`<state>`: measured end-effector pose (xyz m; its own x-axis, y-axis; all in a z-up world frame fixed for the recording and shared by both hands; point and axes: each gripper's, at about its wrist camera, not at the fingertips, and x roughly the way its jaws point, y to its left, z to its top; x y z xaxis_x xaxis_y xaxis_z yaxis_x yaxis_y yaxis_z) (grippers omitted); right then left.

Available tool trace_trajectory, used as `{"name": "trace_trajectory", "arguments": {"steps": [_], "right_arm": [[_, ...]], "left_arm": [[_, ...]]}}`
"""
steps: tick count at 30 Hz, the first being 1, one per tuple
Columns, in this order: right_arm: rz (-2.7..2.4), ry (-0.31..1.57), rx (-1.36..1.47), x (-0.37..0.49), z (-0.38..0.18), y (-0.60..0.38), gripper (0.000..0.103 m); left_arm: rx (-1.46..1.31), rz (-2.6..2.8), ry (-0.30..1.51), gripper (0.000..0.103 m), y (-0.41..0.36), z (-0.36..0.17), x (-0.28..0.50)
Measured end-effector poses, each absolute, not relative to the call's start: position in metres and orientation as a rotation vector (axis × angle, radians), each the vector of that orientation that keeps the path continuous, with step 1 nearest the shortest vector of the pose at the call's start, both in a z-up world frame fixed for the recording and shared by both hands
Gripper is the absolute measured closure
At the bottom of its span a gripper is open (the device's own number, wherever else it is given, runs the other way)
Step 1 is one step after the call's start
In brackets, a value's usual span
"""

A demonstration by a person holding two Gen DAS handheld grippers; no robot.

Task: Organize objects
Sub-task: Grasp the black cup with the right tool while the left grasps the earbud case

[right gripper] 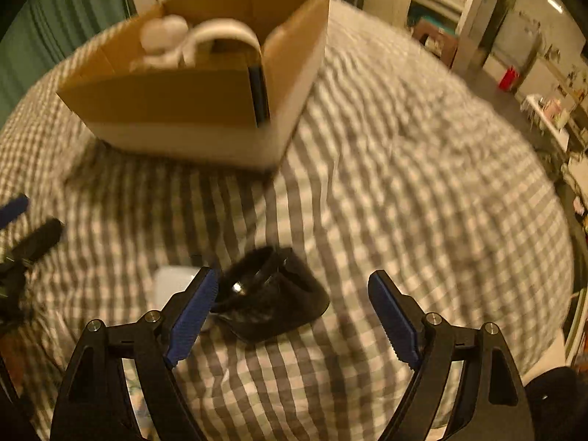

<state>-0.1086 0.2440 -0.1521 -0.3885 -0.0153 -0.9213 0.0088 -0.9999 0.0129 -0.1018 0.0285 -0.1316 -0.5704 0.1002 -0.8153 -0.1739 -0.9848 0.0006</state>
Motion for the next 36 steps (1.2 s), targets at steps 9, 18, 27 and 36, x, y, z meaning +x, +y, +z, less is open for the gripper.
{"name": "trace_trajectory", "arguments": {"steps": [9, 18, 27, 36], "right_arm": [[-2.516, -0.049, 1.745, -0.106, -0.183, 0.25, 0.053], [-2.627, 0.115, 1.546, -0.101, -0.148, 0.26, 0.059], [-2.691, 0.012, 1.556, -0.114, -0.139, 0.296, 0.059], [-2.671, 0.03, 1.564, -0.119, -0.148, 0.294, 0.059]], "left_arm": [[-1.484, 2.603, 0.116, 0.007, 0.038, -0.149, -0.107], [-1.497, 2.517, 0.1, 0.007, 0.083, -0.146, -0.107], [-1.602, 2.347, 0.227, 0.033, 0.137, -0.187, -0.099], [-1.614, 2.307, 0.239, 0.056, 0.14, -0.196, -0.1]]}}
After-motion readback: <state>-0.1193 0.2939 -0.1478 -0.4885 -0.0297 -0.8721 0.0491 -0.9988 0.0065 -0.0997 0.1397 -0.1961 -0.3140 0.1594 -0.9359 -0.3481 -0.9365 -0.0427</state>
